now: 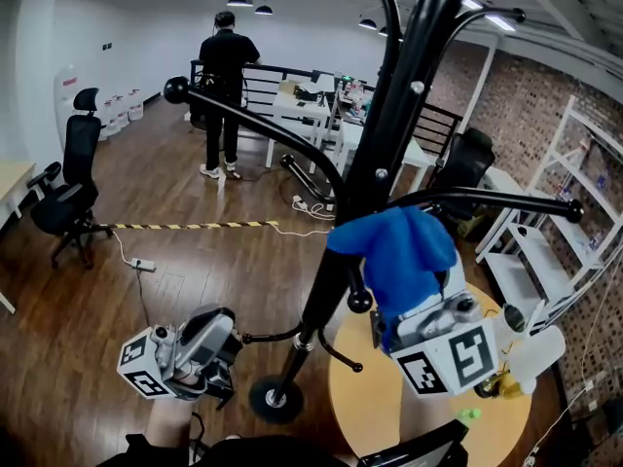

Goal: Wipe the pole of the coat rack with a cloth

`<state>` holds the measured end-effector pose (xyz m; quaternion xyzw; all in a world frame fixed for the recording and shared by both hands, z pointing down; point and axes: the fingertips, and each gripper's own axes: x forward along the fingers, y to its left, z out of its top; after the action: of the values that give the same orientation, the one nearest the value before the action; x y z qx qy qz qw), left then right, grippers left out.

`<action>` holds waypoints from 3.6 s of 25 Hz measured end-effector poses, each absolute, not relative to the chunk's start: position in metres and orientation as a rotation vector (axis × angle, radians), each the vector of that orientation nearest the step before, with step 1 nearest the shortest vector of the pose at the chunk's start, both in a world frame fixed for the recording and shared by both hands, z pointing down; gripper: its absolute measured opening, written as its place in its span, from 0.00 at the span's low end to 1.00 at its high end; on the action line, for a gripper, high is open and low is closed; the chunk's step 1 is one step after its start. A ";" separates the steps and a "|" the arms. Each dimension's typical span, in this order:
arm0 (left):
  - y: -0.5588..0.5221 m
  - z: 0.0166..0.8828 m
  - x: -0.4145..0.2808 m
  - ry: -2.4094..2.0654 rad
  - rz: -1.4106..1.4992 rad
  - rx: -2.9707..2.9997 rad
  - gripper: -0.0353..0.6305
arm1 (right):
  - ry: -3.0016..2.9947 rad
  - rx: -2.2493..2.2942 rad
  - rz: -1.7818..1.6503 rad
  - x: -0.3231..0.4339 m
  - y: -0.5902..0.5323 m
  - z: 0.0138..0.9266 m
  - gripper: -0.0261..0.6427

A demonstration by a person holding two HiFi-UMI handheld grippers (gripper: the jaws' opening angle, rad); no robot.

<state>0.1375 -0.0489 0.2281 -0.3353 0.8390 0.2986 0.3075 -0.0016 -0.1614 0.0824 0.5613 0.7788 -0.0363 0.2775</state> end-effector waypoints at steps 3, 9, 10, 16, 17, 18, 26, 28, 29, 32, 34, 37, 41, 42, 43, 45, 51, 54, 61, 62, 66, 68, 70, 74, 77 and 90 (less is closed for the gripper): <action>-0.045 0.227 0.139 2.223 0.801 -0.881 0.05 | 2.163 1.589 -0.094 -0.010 -0.146 0.129 0.07; -0.049 0.235 0.132 2.245 0.834 -0.898 0.05 | 2.458 1.794 0.047 -0.031 -0.146 0.280 0.07; -0.051 0.237 0.130 2.249 0.841 -0.900 0.05 | 2.488 1.840 0.093 -0.028 -0.145 0.304 0.07; -0.062 0.238 0.113 2.247 0.873 -0.957 0.05 | 2.535 2.029 0.846 -0.006 -0.147 0.428 0.07; -0.064 0.237 0.110 2.245 0.879 -0.971 0.05 | 2.543 2.006 0.894 -0.006 -0.151 0.432 0.07; -0.066 0.237 0.106 2.244 0.885 -0.984 0.05 | 2.564 1.997 0.888 -0.007 -0.154 0.431 0.07; -0.075 0.242 0.094 2.231 0.917 -1.027 0.05 | 2.704 1.976 0.805 -0.014 -0.219 0.410 0.07; -0.075 0.243 0.092 2.228 0.922 -1.028 0.05 | 2.703 1.986 0.780 -0.015 -0.220 0.411 0.07; -0.075 0.243 0.091 2.226 0.922 -1.028 0.05 | 2.694 2.000 0.771 -0.016 -0.217 0.413 0.07; -0.071 0.242 0.094 2.223 0.915 -1.023 0.05 | 2.651 2.048 0.744 -0.016 -0.192 0.422 0.07; -0.067 0.243 0.098 2.228 0.910 -1.006 0.05 | 2.624 2.076 0.704 -0.015 -0.170 0.429 0.07; -0.061 0.247 0.102 2.243 0.904 -0.973 0.05 | 2.640 2.037 0.544 -0.023 -0.149 0.421 0.07; -0.049 0.246 0.110 2.255 0.880 -0.925 0.05 | 2.613 1.923 0.088 -0.036 -0.147 0.352 0.07; -0.046 0.244 0.113 2.256 0.873 -0.916 0.05 | 2.574 1.900 -0.026 -0.036 -0.146 0.326 0.07; -0.045 0.242 0.116 2.255 0.867 -0.909 0.05 | 2.529 1.876 -0.114 -0.036 -0.146 0.299 0.07; -0.045 0.239 0.120 2.256 0.853 -0.898 0.05 | 2.424 1.833 -0.228 -0.034 -0.149 0.247 0.07; -0.039 0.236 0.126 2.259 0.802 -0.860 0.05 | 2.071 1.712 -0.487 -0.020 -0.170 0.112 0.07; -0.036 0.230 0.126 2.248 0.779 -0.855 0.05 | 2.000 1.600 -0.429 -0.018 -0.184 0.062 0.07; -0.036 0.222 0.114 2.224 0.776 -0.910 0.05 | 1.940 1.471 -0.490 -0.005 -0.246 0.017 0.07; -0.039 0.221 0.111 2.220 0.775 -0.926 0.05 | 1.921 1.433 -0.509 -0.002 -0.260 0.008 0.07; -0.047 0.215 0.101 2.202 0.765 -0.975 0.05 | 1.897 1.320 -0.528 0.005 -0.296 -0.013 0.07; -0.050 0.214 0.099 2.193 0.770 -0.991 0.05 | 1.895 1.312 -0.537 0.005 -0.298 -0.012 0.07; -0.053 0.215 0.098 2.186 0.777 -0.996 0.05 | 1.900 1.299 -0.522 0.004 -0.293 -0.010 0.07; -0.054 0.219 0.103 2.192 0.778 -0.971 0.05 | 1.918 1.305 -0.475 0.000 -0.271 0.001 0.07; -0.050 0.223 0.108 2.197 0.777 -0.929 0.05 | 1.958 1.383 -0.415 -0.007 -0.239 0.019 0.07; -0.041 0.234 0.115 2.249 0.797 -0.859 0.05 | 2.316 1.735 0.039 -0.038 -0.143 0.232 0.07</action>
<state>0.1154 -0.0411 0.2341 -0.3232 0.8464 0.3001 0.2984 -0.0383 -0.1431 0.2321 0.5948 0.7942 0.0133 0.1236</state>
